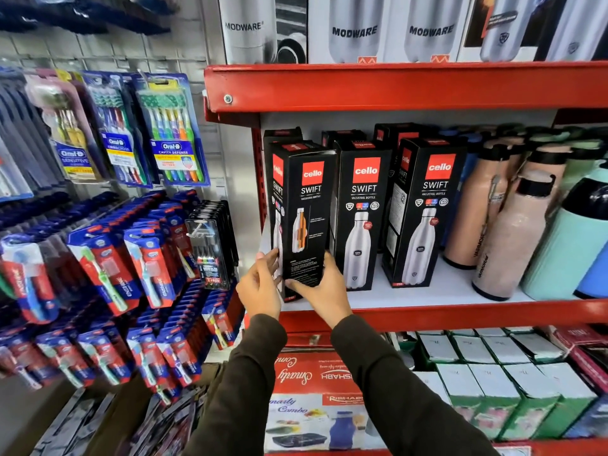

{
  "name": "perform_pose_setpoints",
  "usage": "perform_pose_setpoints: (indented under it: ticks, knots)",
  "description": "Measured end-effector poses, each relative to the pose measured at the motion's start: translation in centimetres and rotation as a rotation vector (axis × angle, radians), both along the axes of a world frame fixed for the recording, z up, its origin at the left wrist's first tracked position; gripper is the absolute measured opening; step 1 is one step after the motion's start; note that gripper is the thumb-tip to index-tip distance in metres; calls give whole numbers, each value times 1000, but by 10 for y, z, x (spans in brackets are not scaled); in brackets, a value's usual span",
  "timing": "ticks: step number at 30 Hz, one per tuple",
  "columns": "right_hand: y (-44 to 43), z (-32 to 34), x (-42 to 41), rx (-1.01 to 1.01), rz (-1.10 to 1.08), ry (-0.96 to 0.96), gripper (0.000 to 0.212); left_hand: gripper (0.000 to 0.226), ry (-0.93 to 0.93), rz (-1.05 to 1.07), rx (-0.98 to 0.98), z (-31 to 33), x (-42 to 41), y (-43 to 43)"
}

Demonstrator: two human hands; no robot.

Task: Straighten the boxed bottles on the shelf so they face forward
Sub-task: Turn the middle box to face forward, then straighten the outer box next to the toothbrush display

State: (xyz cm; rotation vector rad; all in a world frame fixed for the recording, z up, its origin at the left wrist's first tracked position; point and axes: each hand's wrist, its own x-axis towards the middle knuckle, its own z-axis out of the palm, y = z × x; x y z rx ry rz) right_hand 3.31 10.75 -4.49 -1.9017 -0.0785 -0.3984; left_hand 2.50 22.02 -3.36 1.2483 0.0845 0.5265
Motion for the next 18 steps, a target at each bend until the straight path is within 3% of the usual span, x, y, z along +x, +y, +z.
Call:
perform_pose_setpoints:
  ticks: [6, 9, 11, 14, 16, 18]
  knots:
    - [4, 10, 1, 18, -113, -32, 77, 36, -59, 54, 69, 3, 1, 6]
    - [3, 13, 6, 32, -82, -14, 78, 33, -80, 109, 248, 4, 13, 15]
    - [3, 16, 7, 12, -52, -13, 81, 37, -24, 35, 343, 8, 24, 19]
    - [4, 19, 6, -18, 9, -17, 92, 41, 65, -117, 333, 12, 34, 23]
    - [4, 20, 4, -41, 49, -25, 103, 43, 74, -129, 324, 9, 34, 24]
    - [5, 22, 1, -71, 86, -33, 101, 42, 64, -116, 321, 5, 32, 25]
